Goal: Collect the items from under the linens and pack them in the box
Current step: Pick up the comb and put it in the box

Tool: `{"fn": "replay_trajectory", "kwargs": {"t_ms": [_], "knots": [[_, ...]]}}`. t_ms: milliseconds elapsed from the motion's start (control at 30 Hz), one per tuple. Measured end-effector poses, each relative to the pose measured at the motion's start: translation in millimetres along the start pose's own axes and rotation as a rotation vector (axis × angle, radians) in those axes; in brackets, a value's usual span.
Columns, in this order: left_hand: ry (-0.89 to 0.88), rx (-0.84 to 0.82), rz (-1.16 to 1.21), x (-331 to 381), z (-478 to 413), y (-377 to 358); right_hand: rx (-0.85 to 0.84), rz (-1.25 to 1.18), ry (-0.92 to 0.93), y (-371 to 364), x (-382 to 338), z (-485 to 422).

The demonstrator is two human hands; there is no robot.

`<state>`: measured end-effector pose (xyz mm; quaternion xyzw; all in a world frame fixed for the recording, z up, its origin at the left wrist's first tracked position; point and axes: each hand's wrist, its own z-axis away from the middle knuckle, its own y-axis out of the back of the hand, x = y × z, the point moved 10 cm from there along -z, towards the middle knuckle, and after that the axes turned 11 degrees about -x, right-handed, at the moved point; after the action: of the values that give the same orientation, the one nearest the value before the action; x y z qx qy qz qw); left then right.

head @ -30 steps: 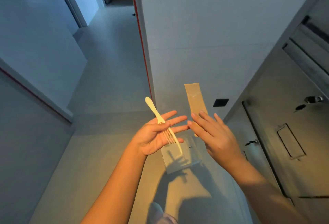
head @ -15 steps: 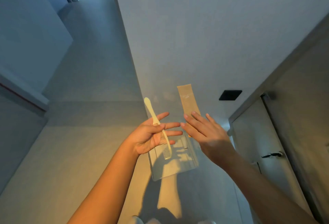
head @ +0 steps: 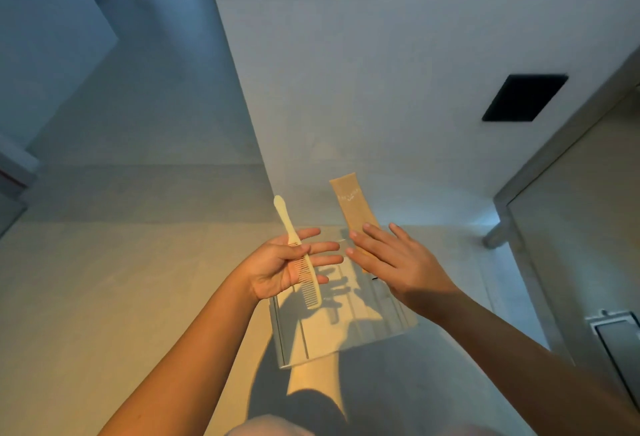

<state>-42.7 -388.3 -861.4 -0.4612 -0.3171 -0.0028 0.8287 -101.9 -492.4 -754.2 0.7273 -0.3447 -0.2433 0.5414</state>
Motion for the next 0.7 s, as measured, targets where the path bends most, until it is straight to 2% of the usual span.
{"fn": "replay_trajectory", "kwargs": {"t_ms": [267,500,700], "knots": [[0.024,0.022,0.053,-75,-41,84,-0.034,0.024,0.041,-105,-2,59],[0.072,0.094,0.026,-123,-55,123,-0.068,-0.061,0.030,-150,-15,84],[0.101,0.196,-0.041,-134,-52,143,-0.121,-0.199,0.016,-175,-22,83]]}}
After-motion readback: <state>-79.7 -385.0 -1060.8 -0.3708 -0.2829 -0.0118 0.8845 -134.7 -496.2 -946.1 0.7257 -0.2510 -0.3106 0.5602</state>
